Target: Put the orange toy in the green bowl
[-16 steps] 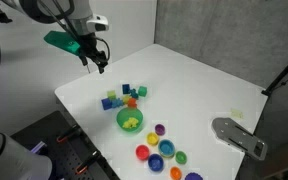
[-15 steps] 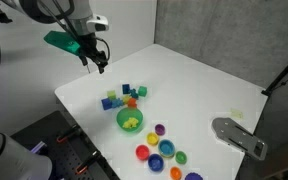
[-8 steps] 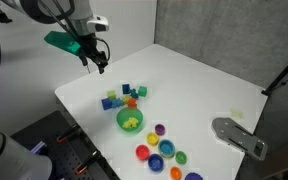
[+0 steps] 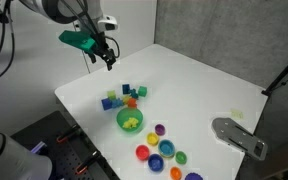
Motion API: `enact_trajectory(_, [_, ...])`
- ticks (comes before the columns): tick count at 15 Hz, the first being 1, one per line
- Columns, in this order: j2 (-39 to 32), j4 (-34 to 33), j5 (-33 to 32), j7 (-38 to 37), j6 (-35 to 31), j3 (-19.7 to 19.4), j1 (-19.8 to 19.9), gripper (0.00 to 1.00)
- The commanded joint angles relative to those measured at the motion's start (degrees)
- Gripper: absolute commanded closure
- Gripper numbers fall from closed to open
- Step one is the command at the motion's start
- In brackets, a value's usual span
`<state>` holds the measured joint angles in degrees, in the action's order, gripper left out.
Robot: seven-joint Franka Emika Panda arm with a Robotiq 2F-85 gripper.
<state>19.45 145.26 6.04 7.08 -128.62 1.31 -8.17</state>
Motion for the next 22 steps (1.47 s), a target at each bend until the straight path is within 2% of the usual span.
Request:
enact_trajectory(1, [-7.09, -4.52, -1.29, -0.92, -2.64, 0.76, 1.55, 0.00])
enact_trajectory(10, [-26.26, -10.68, -8.08, -8.07, -12.08, 0.61, 4.16, 0.00])
enact_trajectory(13, [-33.24, -13.09, -11.01, -11.90, -15.04, 0.13, 3.53, 0.00])
enact_trajectory(22, [-47.57, -20.12, -10.78, -19.11, -22.74, -2.68, 0.34, 0.00])
